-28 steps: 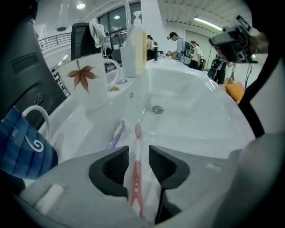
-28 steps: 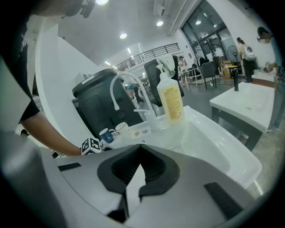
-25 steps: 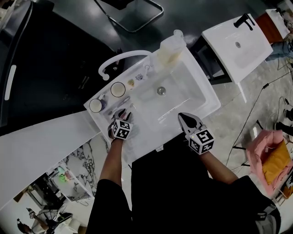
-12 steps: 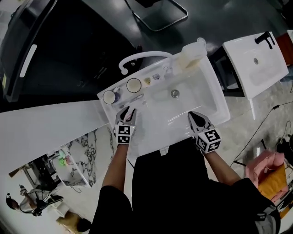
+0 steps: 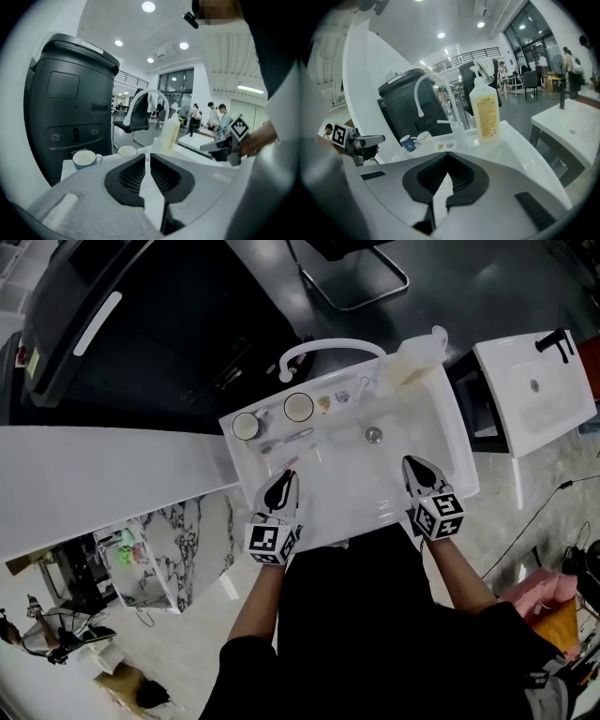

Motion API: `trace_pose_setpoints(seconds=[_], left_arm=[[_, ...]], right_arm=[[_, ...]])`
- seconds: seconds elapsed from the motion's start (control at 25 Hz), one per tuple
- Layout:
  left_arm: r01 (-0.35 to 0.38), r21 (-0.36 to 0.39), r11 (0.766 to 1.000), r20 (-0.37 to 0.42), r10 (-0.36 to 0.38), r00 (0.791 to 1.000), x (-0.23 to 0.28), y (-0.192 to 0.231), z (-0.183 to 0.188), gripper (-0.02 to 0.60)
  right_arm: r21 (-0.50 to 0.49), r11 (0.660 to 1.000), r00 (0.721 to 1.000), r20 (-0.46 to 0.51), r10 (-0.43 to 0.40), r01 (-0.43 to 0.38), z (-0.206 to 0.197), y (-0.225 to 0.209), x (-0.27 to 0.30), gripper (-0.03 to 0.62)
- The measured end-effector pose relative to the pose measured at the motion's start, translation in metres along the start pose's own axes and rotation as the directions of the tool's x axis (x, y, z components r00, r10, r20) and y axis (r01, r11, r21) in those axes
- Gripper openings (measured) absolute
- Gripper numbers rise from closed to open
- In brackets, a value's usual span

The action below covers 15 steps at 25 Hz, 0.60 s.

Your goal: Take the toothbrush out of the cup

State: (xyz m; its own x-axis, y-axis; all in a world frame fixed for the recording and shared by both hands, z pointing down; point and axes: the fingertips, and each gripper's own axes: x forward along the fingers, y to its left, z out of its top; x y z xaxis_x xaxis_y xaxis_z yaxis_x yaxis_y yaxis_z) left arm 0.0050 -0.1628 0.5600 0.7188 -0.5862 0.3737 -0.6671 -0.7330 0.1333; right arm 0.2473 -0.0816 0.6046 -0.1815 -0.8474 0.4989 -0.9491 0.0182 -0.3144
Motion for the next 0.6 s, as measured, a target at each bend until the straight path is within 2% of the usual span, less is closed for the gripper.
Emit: trace_pose_setpoints(seconds=[0.16, 0.32, 0.48, 0.6], left_arm=[[0.003, -0.053, 0.999, 0.122, 0.003, 0.992, -0.032, -0.016, 0.028, 0.029], [-0.044, -0.092, 0.995, 0.221, 0.064, 0.973, -0.086, -0.018, 0.041, 0.023], [-0.120, -0.154, 0.981, 0.275, 0.160, 0.948, -0.150, -0.013, 0.029, 0.023], [-0.163, -0.187, 0.969, 0.287, 0.213, 0.934, -0.195, -0.013, 0.011, 0.023]], right_arm=[[-0.053, 0.998, 0.999, -0.002, 0.039, -0.039, 0.004, 0.032, -0.001, -0.001], [-0.125, 0.988, 0.996, -0.013, 0.087, -0.088, 0.000, 0.081, -0.011, -0.001], [-0.178, 0.980, 0.996, 0.008, 0.089, -0.086, -0.001, 0.112, -0.033, 0.000], [-0.221, 0.971, 0.995, 0.025, 0.097, -0.090, -0.002, 0.133, -0.053, 0.000]])
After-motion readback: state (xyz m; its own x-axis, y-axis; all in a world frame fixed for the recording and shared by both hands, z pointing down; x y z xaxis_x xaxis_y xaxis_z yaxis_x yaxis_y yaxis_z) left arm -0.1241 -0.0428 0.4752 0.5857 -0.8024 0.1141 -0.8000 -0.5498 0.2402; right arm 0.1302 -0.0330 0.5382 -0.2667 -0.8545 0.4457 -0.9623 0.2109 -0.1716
